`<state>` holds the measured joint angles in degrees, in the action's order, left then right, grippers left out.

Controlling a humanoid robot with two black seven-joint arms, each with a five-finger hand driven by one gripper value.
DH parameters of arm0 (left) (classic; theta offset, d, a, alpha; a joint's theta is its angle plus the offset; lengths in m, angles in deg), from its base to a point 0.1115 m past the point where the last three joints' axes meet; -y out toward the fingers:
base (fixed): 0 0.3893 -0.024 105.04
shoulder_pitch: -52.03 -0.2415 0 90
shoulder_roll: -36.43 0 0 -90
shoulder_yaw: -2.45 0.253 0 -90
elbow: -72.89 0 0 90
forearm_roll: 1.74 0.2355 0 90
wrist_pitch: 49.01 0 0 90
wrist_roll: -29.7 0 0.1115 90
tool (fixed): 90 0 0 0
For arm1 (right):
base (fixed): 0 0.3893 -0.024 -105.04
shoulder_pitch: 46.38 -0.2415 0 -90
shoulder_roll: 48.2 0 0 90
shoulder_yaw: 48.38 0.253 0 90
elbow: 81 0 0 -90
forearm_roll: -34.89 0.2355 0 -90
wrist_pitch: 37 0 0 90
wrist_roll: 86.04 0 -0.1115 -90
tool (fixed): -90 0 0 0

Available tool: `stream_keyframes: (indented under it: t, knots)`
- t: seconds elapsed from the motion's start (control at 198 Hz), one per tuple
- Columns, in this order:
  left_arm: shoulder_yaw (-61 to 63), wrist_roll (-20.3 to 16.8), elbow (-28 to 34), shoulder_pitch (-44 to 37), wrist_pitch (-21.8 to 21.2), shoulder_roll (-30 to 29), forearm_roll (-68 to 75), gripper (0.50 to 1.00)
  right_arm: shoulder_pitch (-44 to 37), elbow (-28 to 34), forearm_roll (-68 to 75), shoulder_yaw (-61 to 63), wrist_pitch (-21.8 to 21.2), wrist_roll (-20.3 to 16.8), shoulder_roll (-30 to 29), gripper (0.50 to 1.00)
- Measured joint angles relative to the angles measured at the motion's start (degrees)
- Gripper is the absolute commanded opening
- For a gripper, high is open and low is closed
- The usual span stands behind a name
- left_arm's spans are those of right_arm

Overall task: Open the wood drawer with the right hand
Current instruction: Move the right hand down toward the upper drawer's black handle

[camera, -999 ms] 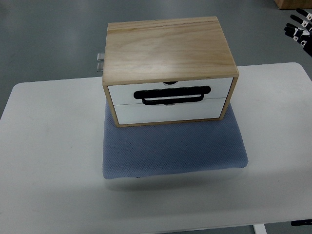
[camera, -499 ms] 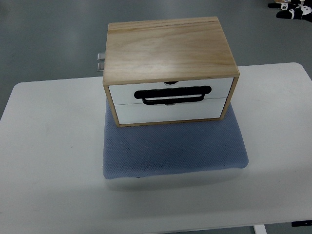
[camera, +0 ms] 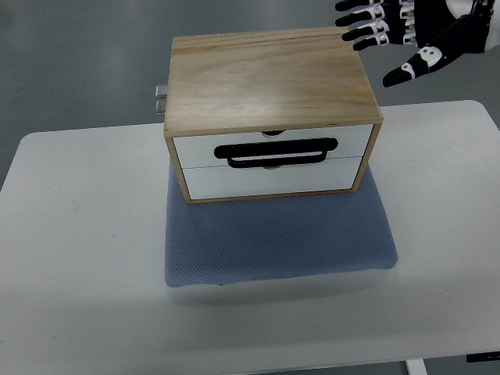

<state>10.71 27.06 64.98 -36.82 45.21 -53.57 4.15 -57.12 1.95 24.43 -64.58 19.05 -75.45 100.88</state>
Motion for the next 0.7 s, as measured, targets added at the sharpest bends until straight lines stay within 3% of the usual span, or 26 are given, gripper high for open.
stream_keyframes:
  t: [0.252,0.701]
  knots:
    - [0.0,0.0,0.0,0.0,0.0,0.0,0.0,1.0,-11.1,0.6,0.1,-14.3,0.9,0.4,-9.8,0.952]
    - [0.0,0.0,0.0,0.0,0.0,0.0,0.0,1.0,-13.4,0.6,0.2,-20.7,8.0,0.0,-25.3,0.952]
